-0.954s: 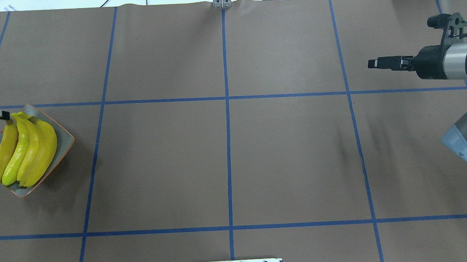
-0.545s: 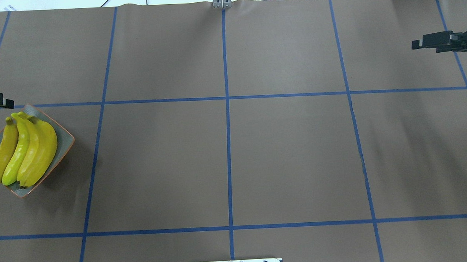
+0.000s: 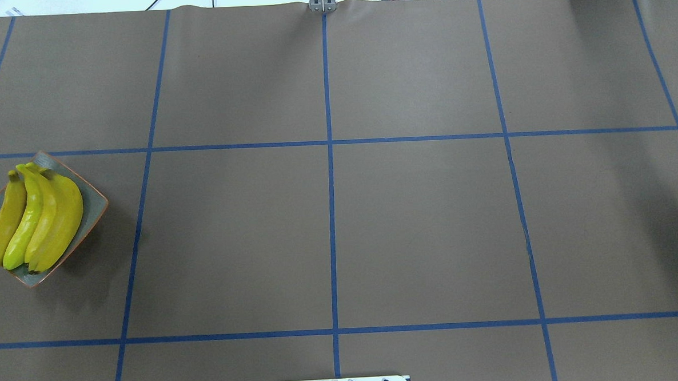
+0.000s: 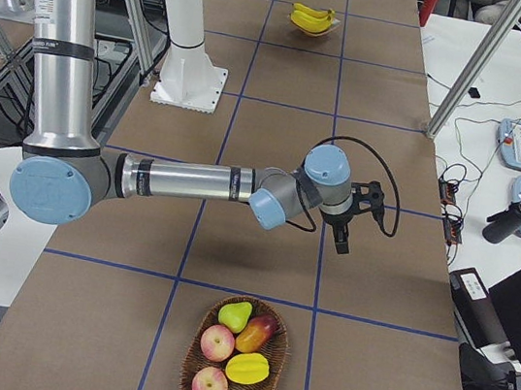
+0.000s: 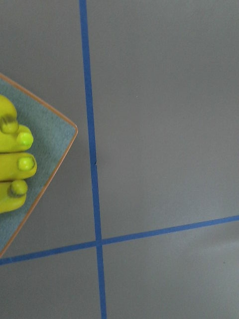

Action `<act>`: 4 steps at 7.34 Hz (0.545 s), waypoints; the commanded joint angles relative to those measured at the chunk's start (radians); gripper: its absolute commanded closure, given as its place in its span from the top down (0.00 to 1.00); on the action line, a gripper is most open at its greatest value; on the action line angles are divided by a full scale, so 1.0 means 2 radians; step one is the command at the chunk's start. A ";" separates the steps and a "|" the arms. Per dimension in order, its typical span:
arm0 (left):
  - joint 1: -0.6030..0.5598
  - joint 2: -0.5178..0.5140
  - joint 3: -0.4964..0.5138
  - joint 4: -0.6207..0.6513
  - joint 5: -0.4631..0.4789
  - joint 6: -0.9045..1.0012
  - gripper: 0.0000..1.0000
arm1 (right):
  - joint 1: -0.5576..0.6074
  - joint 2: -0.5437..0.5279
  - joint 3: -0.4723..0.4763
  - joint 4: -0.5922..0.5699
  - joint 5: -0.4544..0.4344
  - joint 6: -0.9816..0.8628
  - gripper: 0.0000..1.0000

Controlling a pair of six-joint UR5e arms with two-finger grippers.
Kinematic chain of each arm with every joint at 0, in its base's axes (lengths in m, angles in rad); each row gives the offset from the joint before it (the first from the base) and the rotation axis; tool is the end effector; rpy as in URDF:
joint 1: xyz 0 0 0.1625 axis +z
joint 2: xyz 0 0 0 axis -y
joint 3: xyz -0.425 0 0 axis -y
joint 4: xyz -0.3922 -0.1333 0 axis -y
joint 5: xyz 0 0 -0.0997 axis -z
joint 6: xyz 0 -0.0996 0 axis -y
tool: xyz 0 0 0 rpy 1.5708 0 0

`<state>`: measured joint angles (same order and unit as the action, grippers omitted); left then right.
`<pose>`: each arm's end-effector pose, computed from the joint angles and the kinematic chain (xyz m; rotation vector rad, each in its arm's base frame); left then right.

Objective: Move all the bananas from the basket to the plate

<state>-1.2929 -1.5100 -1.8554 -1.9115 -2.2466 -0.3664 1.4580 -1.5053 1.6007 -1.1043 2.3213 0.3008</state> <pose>0.0641 -0.4834 0.5120 0.3062 0.7946 0.1076 0.0040 -0.5453 0.5578 0.3729 -0.8230 -0.0357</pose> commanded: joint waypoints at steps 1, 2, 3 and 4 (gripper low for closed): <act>-0.021 -0.002 0.022 0.046 -0.006 0.030 1.00 | 0.025 -0.015 0.016 -0.126 0.009 -0.119 1.00; -0.026 -0.001 0.037 0.054 -0.018 0.055 1.00 | 0.023 -0.036 0.045 -0.166 0.008 -0.133 1.00; -0.048 -0.003 0.055 0.058 -0.019 0.111 1.00 | 0.023 -0.063 0.068 -0.171 0.008 -0.133 1.00; -0.050 -0.006 0.075 0.060 -0.021 0.120 1.00 | 0.023 -0.079 0.084 -0.172 0.009 -0.133 1.00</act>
<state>-1.3733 -1.5161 -1.7523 -1.8005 -2.2821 -0.1834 1.5030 -1.6144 1.7198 -1.4274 2.3380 0.0442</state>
